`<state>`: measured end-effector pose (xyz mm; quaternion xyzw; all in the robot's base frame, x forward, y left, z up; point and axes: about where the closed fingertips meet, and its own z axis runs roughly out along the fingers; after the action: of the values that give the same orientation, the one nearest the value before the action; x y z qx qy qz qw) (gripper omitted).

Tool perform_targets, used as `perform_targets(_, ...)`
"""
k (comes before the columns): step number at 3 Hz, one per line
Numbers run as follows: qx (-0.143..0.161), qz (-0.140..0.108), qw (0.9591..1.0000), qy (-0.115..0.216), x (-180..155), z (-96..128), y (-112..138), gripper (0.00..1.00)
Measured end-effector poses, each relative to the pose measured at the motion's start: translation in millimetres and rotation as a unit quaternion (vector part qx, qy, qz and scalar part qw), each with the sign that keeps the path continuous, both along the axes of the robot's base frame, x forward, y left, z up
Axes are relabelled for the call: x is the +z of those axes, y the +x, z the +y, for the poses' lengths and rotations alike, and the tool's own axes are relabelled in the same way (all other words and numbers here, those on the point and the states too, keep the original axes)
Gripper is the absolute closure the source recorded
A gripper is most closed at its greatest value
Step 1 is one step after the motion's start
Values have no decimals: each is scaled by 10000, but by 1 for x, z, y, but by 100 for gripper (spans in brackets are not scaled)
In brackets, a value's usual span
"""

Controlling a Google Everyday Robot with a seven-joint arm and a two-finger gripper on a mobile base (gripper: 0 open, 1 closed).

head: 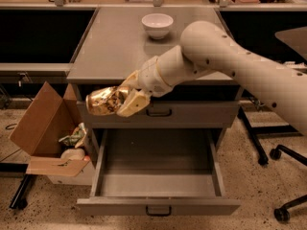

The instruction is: Place orange can into middle drawer

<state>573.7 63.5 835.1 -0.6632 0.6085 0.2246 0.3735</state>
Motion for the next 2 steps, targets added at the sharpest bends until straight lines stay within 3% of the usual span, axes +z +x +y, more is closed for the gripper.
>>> perform_targets(1,-205,513,9985,-1,-60,-4,-39,100)
perform_targets(2,-206,513,9985,0,-60,-4,-39,100)
